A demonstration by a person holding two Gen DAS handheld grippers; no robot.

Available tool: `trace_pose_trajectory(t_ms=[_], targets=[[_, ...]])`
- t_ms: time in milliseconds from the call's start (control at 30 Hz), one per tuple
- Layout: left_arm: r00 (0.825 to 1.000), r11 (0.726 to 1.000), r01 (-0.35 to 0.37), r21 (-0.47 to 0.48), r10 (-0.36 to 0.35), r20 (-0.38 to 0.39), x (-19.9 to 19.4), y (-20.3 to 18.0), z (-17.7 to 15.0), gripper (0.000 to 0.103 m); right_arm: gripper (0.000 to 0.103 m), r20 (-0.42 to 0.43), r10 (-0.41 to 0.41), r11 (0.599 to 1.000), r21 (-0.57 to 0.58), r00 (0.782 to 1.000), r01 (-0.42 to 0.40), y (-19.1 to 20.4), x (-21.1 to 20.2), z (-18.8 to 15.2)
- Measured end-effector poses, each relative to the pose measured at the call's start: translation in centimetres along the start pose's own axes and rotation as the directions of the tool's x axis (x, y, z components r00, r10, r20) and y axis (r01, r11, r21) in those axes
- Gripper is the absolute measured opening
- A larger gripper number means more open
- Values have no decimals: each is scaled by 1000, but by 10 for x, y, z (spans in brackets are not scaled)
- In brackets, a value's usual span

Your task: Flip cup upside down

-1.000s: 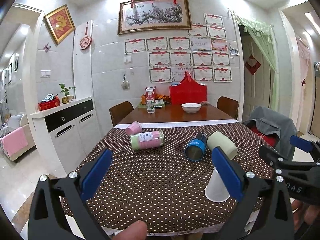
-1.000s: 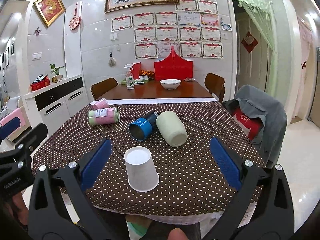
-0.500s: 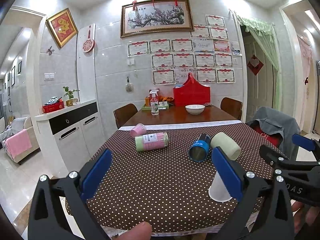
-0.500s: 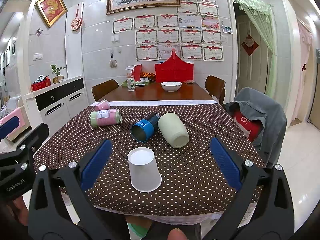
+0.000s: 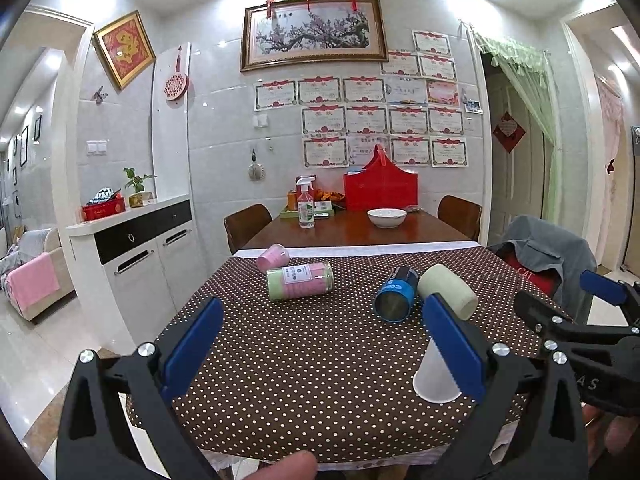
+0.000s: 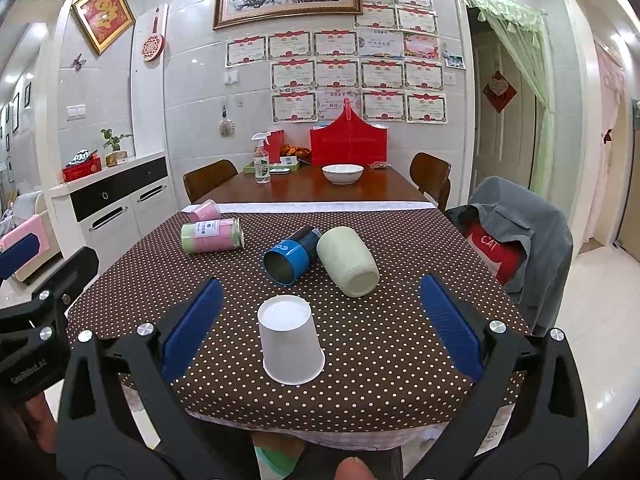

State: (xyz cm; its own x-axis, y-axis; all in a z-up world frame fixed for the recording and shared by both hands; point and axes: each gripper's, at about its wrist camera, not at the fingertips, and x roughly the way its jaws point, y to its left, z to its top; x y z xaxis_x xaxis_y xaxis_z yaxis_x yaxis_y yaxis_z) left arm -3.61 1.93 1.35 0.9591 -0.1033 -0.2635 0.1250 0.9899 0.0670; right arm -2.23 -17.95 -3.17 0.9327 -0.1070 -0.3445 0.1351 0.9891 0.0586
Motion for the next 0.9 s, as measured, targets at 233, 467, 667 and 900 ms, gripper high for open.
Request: trace_pose_trajectory(t_ms=[233,467,667,900], targets=[[1000,1000,1,-7,-1,4,1,0,-1,98,97,-4,3,1000,4,1000,-3,0,0,-1],[1000,1000,1,-1,-1,13,1,0,0,98,97,-7,7,1000,7,1000,-7,0,1,-2],[1000,1000,-8,-6,8,22,0,1,0,98,97,-10,12,1000,9,1000,-12,0,3,-3],[999,999,-31,6,31,8,4,-3,-2,98,97,-12,14,1000,13,1000,-14,1,5,-4]])
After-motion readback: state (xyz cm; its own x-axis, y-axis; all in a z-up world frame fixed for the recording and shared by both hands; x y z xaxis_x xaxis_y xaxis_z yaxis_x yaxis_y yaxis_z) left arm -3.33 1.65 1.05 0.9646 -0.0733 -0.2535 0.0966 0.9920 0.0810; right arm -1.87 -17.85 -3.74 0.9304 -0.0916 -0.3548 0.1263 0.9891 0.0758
